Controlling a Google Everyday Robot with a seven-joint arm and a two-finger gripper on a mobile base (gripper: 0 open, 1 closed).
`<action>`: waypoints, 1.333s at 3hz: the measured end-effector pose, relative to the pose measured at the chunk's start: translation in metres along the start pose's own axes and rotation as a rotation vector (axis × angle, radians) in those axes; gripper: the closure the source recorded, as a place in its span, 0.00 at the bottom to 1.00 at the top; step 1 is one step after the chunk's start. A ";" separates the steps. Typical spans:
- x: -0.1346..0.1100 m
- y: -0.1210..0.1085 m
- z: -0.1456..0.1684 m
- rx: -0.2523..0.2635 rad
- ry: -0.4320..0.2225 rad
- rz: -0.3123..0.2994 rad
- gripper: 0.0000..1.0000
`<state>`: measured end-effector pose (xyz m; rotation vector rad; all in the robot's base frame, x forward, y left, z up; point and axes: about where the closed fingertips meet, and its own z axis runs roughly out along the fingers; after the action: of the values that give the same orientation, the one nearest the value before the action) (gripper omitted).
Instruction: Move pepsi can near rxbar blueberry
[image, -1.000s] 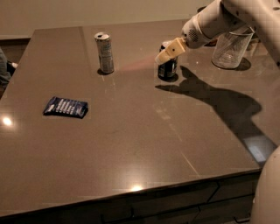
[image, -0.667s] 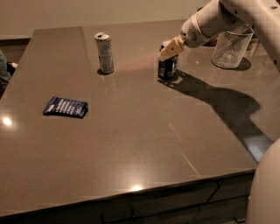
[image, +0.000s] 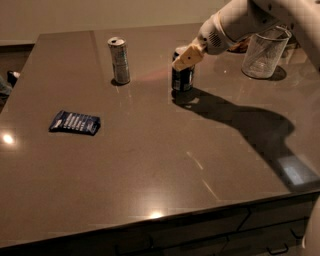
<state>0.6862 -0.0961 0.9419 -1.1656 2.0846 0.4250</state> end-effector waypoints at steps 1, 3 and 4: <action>-0.023 0.069 -0.006 -0.113 -0.034 -0.133 1.00; -0.064 0.189 0.024 -0.359 -0.071 -0.349 1.00; -0.074 0.215 0.044 -0.424 -0.079 -0.414 1.00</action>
Offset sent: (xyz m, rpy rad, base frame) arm -0.1547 0.1717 0.0299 0.0421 -0.0319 0.5901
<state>0.5497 0.0909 0.9522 -1.7496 1.6667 0.7172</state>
